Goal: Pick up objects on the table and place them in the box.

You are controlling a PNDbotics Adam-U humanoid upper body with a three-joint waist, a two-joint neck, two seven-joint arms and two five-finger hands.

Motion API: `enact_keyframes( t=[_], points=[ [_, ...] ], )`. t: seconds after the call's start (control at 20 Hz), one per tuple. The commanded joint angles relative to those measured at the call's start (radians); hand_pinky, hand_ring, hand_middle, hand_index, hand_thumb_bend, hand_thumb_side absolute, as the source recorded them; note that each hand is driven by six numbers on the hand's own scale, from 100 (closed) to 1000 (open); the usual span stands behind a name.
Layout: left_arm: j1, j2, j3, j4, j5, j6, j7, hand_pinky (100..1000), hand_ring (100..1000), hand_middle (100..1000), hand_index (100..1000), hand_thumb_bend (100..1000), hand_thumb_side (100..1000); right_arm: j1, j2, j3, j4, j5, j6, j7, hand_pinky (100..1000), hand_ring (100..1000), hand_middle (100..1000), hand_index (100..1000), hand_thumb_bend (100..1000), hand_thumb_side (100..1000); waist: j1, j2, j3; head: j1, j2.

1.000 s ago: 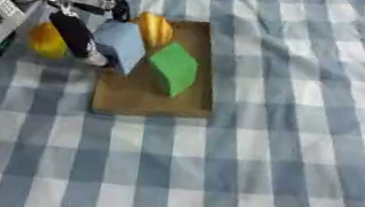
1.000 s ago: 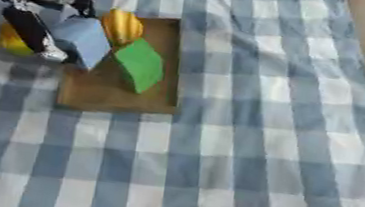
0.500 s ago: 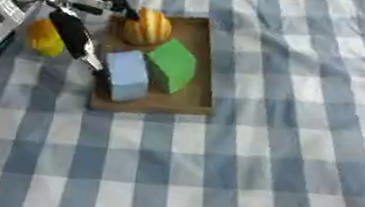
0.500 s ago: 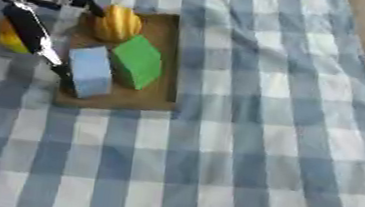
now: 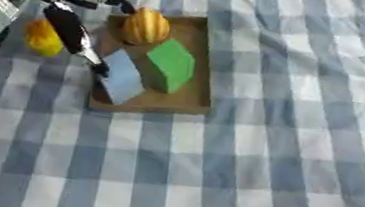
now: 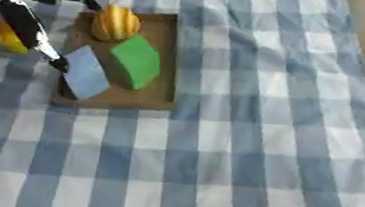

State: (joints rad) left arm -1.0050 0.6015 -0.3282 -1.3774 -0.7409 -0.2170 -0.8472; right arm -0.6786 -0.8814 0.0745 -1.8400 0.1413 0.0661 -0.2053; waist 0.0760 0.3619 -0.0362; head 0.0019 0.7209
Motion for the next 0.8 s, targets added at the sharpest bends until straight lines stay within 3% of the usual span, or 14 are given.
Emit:
enact_keyframes(
  t=[0.05, 0.4, 0.8],
  points=[
    [-0.016, 0.063, 0.061, -0.036, -0.006, 0.035, 0.052, 948, 924, 838, 888, 653, 553, -0.009, -0.025, -0.016, -0.003, -0.002, -0.003, -0.003, 826, 730, 674, 828, 100, 852, -0.003, -0.03, 0.002, 0.008, -0.003],
    [0.022, 0.152, 0.159, 0.085, -0.047, 0.132, 0.126, 934, 900, 816, 915, 626, 514, 0.002, -0.033, -0.024, -0.002, -0.003, -0.002, -0.013, 826, 729, 673, 828, 100, 854, 0.002, -0.025, 0.008, 0.008, -0.018],
    [0.023, 0.152, 0.203, 0.219, -0.054, 0.148, 0.187, 939, 897, 802, 904, 703, 504, 0.003, -0.034, -0.029, -0.007, -0.003, -0.002, -0.02, 826, 729, 674, 827, 100, 856, -0.007, -0.013, -0.001, 0.003, -0.022]
  ],
)
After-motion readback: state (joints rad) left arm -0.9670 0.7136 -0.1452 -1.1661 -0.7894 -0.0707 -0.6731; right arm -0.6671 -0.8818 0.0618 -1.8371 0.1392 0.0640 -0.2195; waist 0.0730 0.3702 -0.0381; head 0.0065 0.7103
